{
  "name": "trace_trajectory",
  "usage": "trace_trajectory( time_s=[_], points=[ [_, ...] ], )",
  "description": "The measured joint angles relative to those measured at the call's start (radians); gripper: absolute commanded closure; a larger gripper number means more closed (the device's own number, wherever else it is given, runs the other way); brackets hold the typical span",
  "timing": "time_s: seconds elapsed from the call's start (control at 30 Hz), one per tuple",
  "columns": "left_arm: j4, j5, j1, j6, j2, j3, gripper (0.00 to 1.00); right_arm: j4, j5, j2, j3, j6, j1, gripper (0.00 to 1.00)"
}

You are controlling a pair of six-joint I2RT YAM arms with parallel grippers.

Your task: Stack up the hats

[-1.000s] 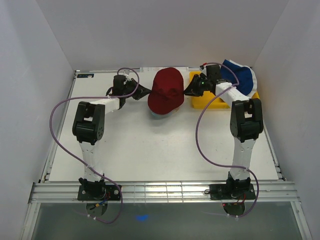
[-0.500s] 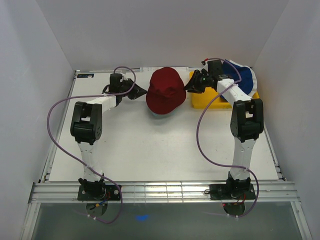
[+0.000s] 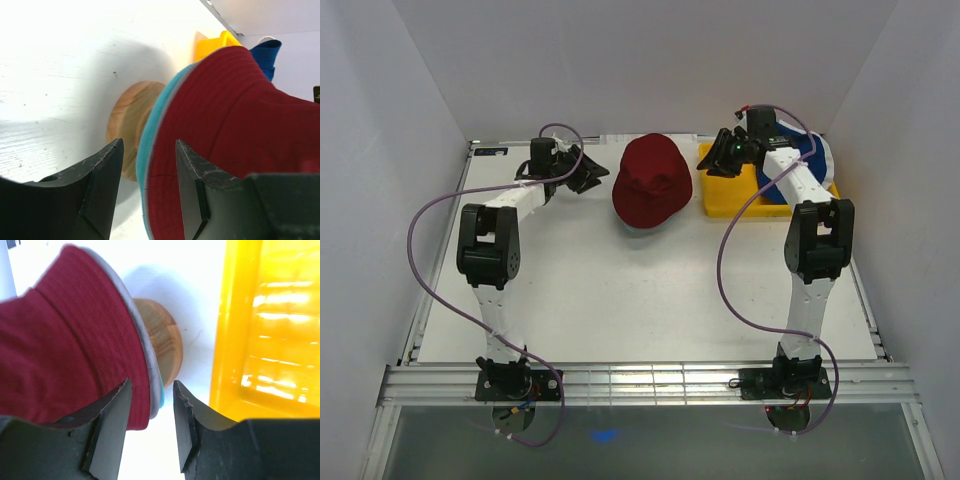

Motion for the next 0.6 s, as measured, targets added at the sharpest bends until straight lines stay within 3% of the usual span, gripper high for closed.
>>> trace_trajectory(
  time_s=[0.27, 0.6],
  points=[
    [-0.045, 0.032, 0.011, 0.018, -0.103, 0.027, 0.42, -0.13, 0.1, -0.041, 0.133, -0.045, -0.122, 0.5],
    [0.011, 0.084, 0.004, -0.019, -0.36, -0.068, 0.42, -0.219, 0.275, -0.071, 0.198, -0.057, -0.434, 0.41]
  ],
)
